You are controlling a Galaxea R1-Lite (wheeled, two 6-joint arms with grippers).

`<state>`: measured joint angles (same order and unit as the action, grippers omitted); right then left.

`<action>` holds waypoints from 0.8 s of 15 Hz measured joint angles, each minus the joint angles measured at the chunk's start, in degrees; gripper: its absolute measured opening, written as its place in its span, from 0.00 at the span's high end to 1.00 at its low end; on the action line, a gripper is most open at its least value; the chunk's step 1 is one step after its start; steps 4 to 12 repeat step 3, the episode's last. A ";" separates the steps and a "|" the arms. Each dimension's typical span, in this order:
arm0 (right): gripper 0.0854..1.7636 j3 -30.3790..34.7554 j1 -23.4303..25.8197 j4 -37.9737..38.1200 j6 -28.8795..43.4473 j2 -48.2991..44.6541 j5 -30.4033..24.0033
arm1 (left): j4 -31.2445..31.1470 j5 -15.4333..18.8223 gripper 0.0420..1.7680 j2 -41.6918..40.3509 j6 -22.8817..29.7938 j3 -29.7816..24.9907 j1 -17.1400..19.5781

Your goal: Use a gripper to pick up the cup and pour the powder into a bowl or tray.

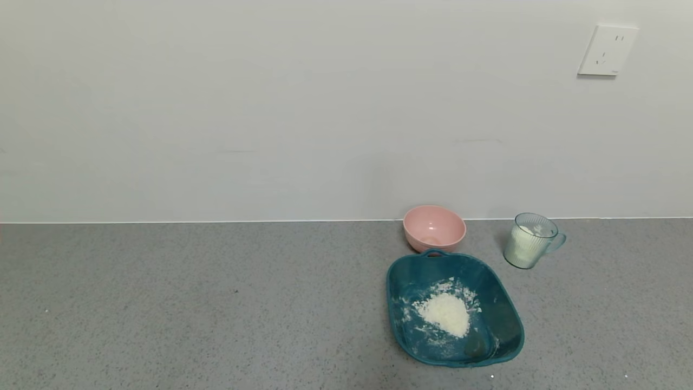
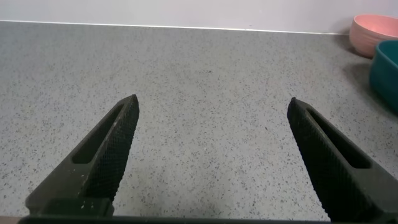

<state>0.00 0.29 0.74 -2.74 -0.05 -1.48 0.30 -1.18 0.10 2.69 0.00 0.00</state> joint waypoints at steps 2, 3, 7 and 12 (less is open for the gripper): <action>0.04 0.00 0.00 0.00 0.00 0.02 0.00 | 0.02 0.00 0.03 0.00 0.00 0.00 0.00; 0.04 0.00 0.00 -0.04 0.02 0.00 0.00 | 0.02 0.00 0.03 0.00 -0.02 0.00 0.00; 0.04 0.00 0.00 -0.04 0.02 0.00 0.00 | 0.02 0.00 0.03 0.00 -0.02 0.00 0.00; 0.04 0.00 0.00 -0.04 0.02 0.00 0.00 | 0.02 0.00 0.03 0.00 -0.02 0.00 0.00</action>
